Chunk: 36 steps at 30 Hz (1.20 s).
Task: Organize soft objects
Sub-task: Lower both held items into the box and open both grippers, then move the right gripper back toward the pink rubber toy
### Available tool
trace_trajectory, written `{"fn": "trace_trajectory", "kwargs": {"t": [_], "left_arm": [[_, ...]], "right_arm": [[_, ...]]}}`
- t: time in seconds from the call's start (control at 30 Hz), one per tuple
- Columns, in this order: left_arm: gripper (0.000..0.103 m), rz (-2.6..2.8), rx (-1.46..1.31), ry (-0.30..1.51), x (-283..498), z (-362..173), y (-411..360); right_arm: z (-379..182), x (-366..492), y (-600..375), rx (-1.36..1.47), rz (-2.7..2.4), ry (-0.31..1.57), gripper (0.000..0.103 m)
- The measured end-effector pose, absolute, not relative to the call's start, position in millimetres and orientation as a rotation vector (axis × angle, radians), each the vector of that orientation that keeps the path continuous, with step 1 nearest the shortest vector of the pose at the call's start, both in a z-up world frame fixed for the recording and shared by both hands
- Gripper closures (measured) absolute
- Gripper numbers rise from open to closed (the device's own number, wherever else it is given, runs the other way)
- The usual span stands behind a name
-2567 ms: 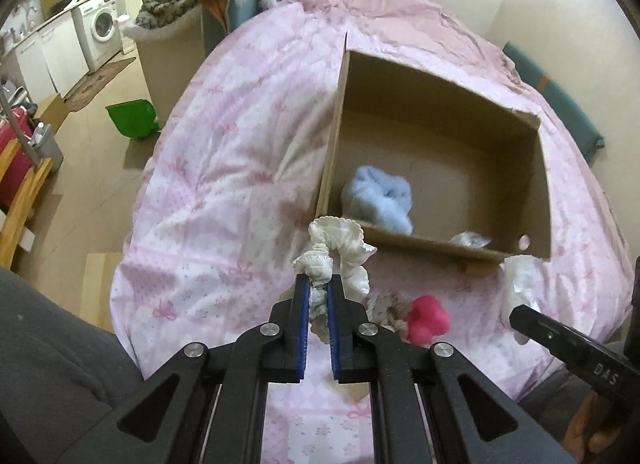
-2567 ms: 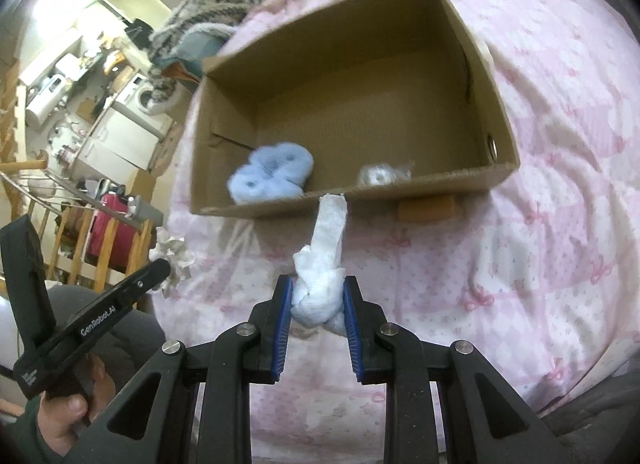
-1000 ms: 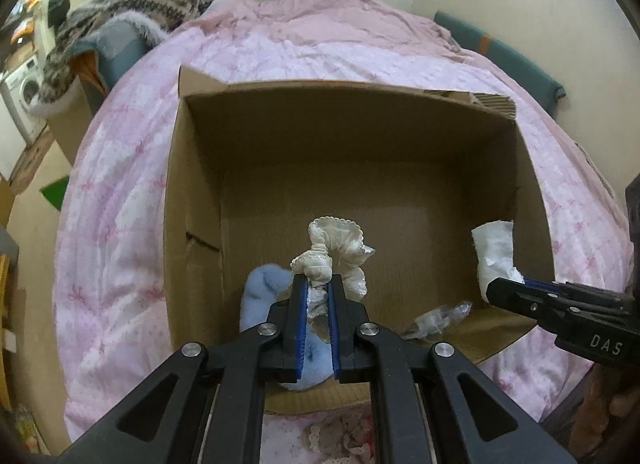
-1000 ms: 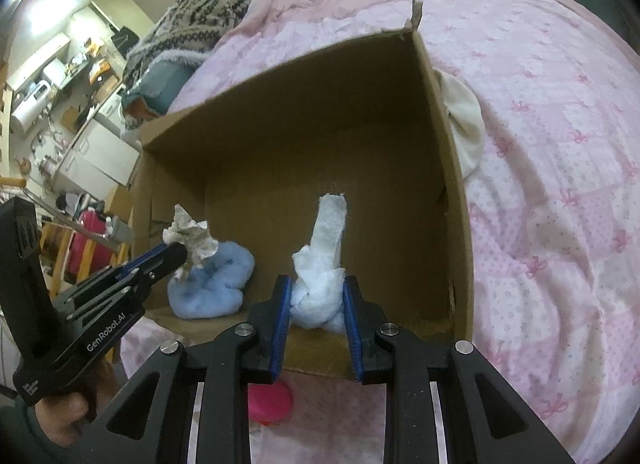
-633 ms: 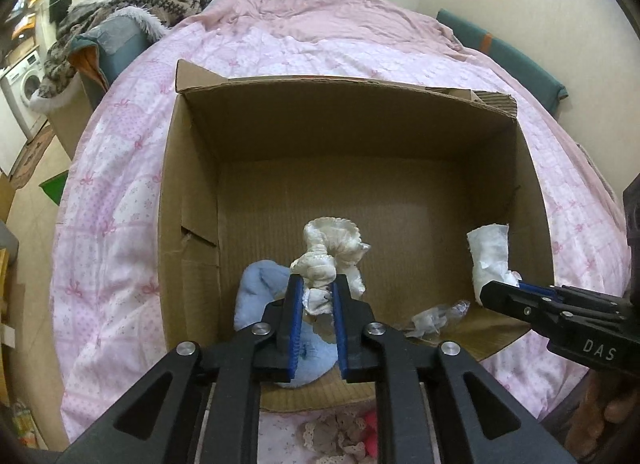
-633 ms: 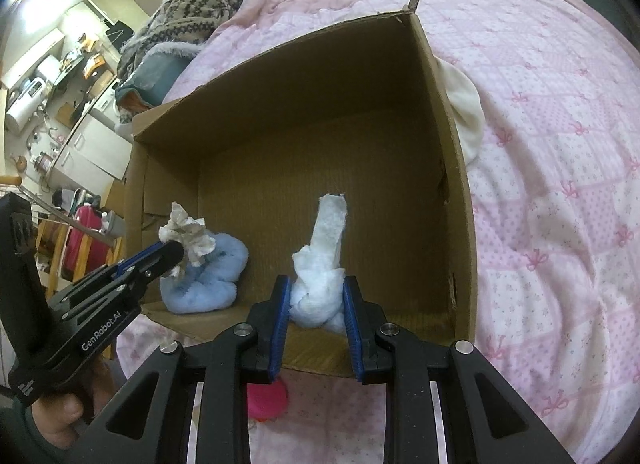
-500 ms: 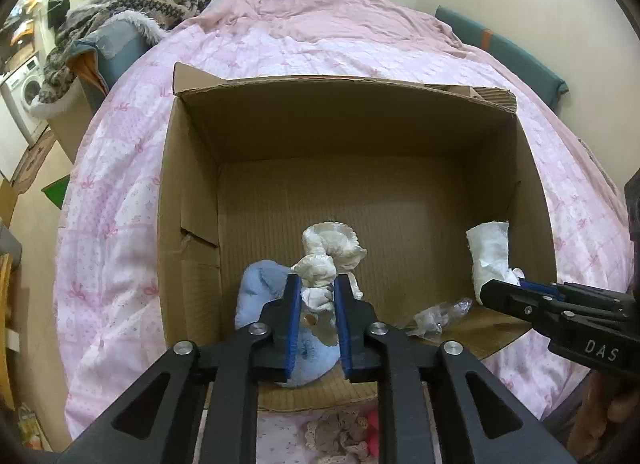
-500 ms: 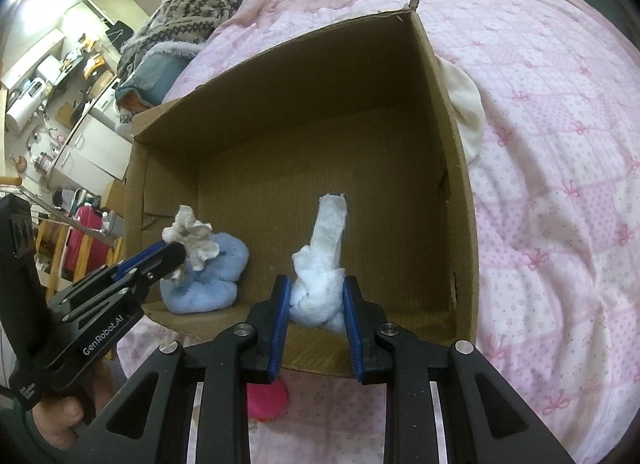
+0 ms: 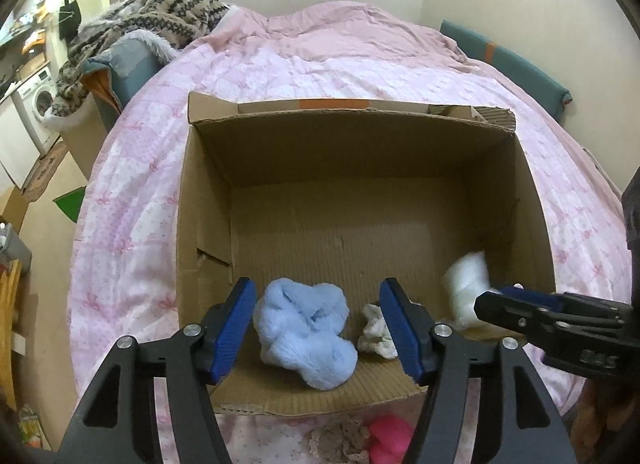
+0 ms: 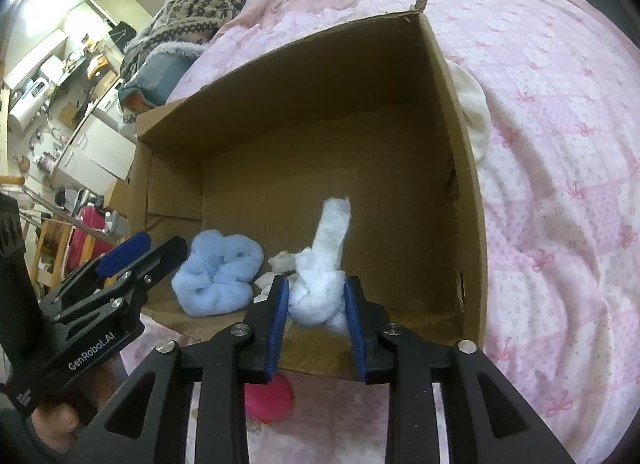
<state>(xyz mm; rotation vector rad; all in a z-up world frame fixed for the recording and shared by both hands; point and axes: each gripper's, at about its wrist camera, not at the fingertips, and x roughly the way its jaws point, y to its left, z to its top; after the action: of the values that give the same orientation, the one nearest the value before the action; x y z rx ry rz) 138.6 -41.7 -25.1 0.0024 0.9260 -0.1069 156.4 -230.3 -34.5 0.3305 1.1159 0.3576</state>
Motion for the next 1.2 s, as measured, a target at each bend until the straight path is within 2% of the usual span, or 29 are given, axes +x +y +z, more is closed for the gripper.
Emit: {"fn": "trace_trajectory", "kwargs": {"t": [0.07, 0.2, 0.93, 1.2], "left_arm": [[0.041, -0.105, 0.001, 0.927, 139.2, -24.4, -40.9], [0.041, -0.098, 0.000, 0.923, 139.1, -23.3, -39.8], [0.041, -0.038, 0.006, 0.912, 103.2, 2.3, -18.6], [0.041, -0.028, -0.027, 0.969, 81.6, 1.9, -3.8]], "right_arm": [[-29.8, 154.0, -233.6, 0.351, 0.359, 1.076, 0.027], [-21.6, 152.3, -234.1, 0.339, 0.361, 1.030, 0.027], [-10.5, 136.5, -233.1, 0.315, 0.350, 1.027, 0.027], [-7.0, 118.2, -227.5, 0.283, 0.352, 1.030, 0.028]]}}
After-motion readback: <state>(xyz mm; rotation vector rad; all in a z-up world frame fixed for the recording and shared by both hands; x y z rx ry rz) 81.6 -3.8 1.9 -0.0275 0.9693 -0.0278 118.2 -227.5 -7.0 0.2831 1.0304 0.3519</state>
